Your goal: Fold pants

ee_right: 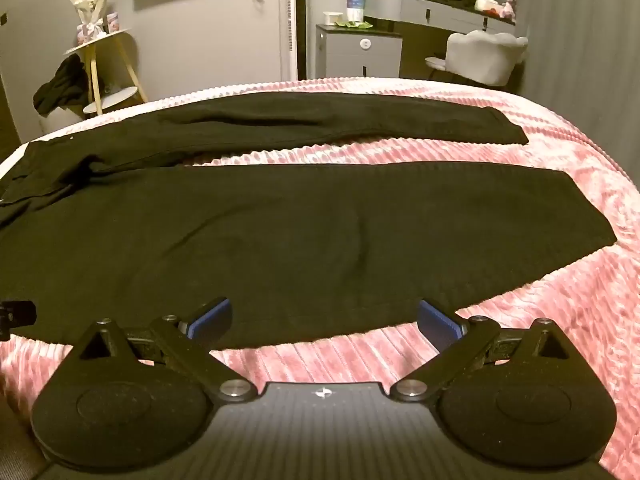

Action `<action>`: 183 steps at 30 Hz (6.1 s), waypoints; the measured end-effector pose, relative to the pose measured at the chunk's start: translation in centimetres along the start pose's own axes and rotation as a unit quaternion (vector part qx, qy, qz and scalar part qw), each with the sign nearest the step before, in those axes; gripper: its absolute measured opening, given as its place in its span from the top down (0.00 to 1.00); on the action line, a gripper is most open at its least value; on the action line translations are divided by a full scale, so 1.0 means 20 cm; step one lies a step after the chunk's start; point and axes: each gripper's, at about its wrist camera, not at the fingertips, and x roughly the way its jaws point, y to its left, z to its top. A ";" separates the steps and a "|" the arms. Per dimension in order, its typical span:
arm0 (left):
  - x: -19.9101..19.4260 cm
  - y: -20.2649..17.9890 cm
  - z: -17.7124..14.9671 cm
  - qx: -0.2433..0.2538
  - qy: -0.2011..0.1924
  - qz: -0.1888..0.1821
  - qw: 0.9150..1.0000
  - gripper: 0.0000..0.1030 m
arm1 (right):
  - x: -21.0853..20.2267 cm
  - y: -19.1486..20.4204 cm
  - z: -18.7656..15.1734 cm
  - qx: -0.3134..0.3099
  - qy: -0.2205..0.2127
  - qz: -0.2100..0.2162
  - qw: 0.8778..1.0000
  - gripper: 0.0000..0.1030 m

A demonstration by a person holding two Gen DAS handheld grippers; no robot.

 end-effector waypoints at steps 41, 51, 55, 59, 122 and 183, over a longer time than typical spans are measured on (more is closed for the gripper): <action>0.04 0.01 -0.02 0.003 0.012 0.008 1.000 0.00 | 0.02 -0.03 0.00 0.015 0.009 0.001 1.000 0.04; 0.04 0.01 -0.02 0.002 0.013 0.009 1.000 0.00 | 0.02 -0.03 -0.01 0.017 0.008 0.001 1.000 0.04; 0.04 0.01 -0.03 0.002 0.015 0.009 1.000 0.00 | 0.02 -0.03 -0.01 0.017 0.008 0.001 1.000 0.04; 0.04 0.01 -0.03 0.002 0.015 0.009 1.000 0.00 | 0.02 -0.03 -0.01 0.017 0.008 0.001 1.000 0.04; 0.05 0.00 -0.01 0.003 0.025 0.005 1.000 0.00 | 0.02 -0.01 0.00 0.006 0.012 0.000 1.000 0.04; 0.32 0.10 0.47 -0.280 -0.384 0.155 0.866 0.00 | 1.28 -0.96 1.30 0.300 -0.028 -0.050 0.952 0.93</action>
